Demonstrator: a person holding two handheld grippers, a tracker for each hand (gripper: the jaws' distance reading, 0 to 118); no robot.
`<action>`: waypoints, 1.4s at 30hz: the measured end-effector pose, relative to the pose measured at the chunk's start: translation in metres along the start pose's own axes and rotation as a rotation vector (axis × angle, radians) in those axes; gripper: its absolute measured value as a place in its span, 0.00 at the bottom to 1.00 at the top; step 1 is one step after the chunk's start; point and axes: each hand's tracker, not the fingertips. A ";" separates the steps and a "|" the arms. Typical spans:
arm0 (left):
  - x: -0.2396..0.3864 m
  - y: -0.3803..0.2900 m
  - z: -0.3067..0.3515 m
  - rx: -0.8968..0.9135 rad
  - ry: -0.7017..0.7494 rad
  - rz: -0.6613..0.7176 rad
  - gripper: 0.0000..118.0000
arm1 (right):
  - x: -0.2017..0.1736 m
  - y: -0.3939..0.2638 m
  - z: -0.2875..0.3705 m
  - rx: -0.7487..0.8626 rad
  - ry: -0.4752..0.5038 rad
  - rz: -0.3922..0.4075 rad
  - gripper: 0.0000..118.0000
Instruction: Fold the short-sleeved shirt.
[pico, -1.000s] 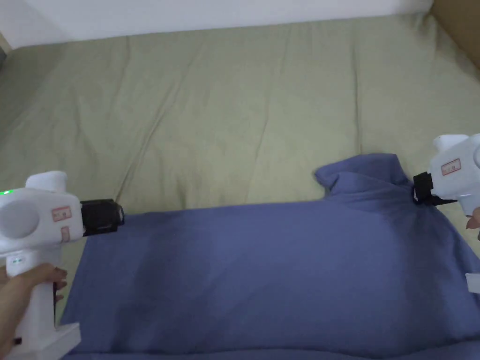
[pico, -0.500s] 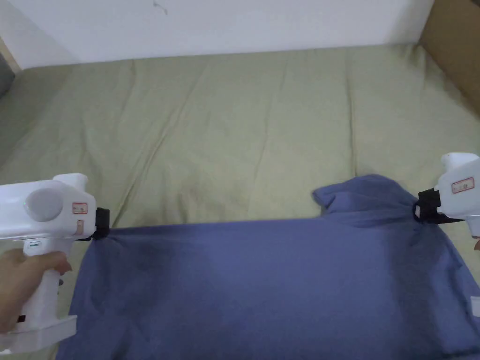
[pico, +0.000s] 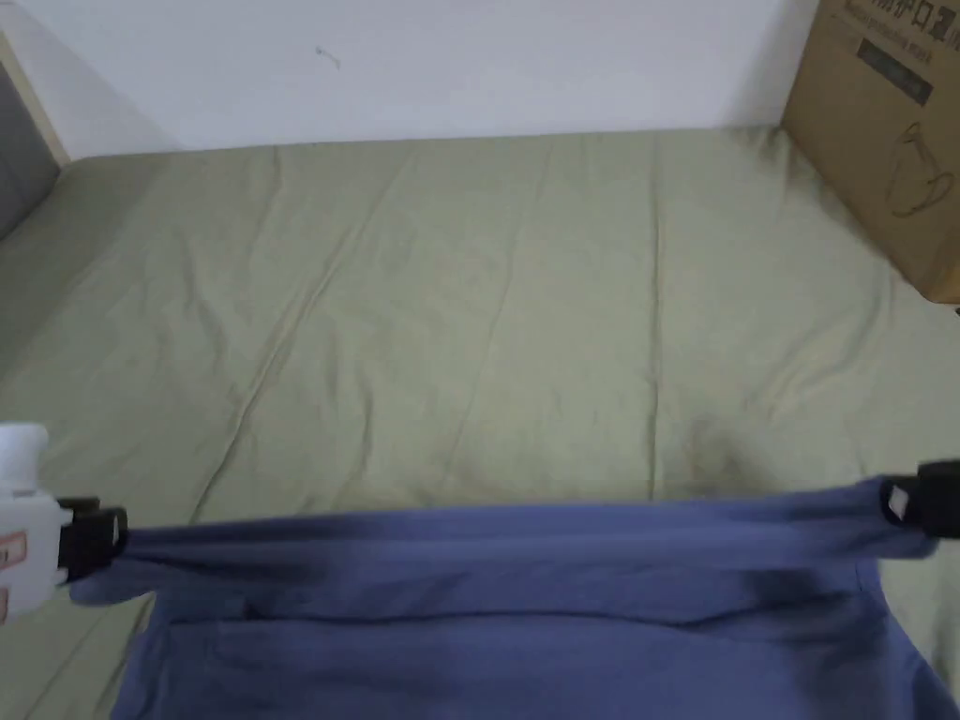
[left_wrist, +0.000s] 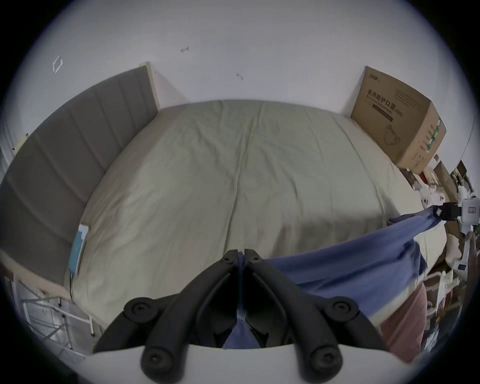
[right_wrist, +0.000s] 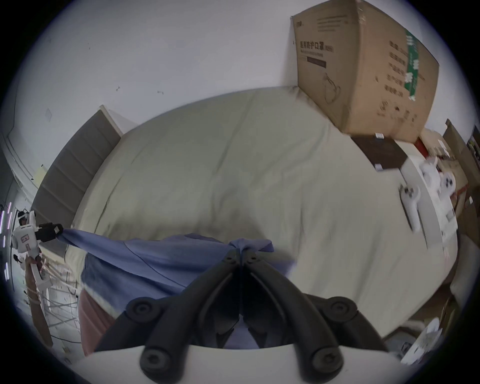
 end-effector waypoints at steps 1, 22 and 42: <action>-0.002 -0.017 -0.001 -0.035 0.005 -0.003 0.02 | 0.002 -0.022 0.002 -0.019 -0.006 -0.004 0.00; -0.023 -0.072 0.006 -0.015 -0.151 0.240 0.57 | -0.066 -0.078 0.011 0.128 -0.032 0.100 0.29; -0.091 -0.156 -0.068 -0.091 -0.459 0.829 0.89 | -0.238 -0.076 -0.089 0.045 0.248 0.275 0.00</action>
